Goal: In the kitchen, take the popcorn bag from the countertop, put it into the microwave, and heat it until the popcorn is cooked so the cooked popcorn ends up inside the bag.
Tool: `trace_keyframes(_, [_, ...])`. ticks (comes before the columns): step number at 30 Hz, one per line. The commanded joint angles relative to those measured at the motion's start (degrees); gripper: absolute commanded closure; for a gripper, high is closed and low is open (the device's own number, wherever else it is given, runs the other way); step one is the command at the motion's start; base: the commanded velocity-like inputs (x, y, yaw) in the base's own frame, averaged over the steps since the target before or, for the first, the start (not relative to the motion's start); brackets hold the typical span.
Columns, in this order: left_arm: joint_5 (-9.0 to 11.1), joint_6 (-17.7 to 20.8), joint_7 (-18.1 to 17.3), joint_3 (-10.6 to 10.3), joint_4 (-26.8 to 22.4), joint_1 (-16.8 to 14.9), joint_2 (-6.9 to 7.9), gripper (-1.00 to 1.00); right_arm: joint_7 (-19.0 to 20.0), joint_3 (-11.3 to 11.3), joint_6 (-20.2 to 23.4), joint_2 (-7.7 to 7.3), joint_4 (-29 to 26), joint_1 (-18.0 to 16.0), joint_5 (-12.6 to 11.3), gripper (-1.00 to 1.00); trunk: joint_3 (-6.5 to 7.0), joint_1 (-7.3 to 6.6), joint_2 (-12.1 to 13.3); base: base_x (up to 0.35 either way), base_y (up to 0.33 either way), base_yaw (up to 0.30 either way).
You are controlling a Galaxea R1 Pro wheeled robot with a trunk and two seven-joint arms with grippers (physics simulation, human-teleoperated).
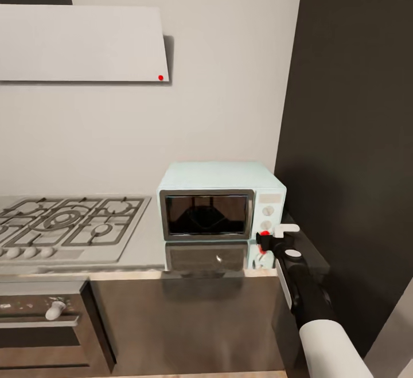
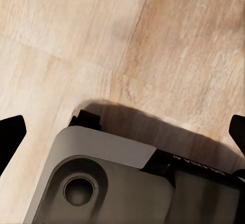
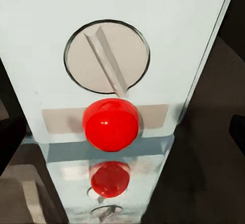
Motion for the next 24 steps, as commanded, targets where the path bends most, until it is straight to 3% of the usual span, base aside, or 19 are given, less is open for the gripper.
trace_keyframes(1, [0.6, -0.1, -0.3, -0.5, 0.1, 0.0, 0.00, -1.00, 0.0, -0.1, 0.3, 0.01, 0.4, 0.0, 0.4, -1.00, -0.07, 0.01, 0.0, 0.037, 0.000, 0.000])
trace_keyframes(3, [0.6, -0.1, -0.3, -0.5, 0.1, 0.0, 0.00, -1.00, 0.1, -0.1, 0.2, -0.07, 1.2, 0.0, 0.4, -1.00, -0.07, 0.01, 0.0, 0.021, 0.000, 0.000])
trace_keyframes(4, [0.6, -0.1, -0.3, -0.5, 0.1, 0.0, 0.00, -1.00, 0.0, -0.1, 0.1, -0.11, 1.7, 0.0, 0.4, 1.00, -0.07, 0.01, 0.0, 0.012, 0.000, 0.000])
trace_keyframes(24, [0.6, -0.1, -0.3, -0.5, 0.1, 0.0, 0.00, -1.00, -0.4, -0.3, 0.2, -0.13, 3.6, 0.0, 0.4, 1.00, -0.07, 0.01, 0.0, 0.009, 0.000, 0.000])
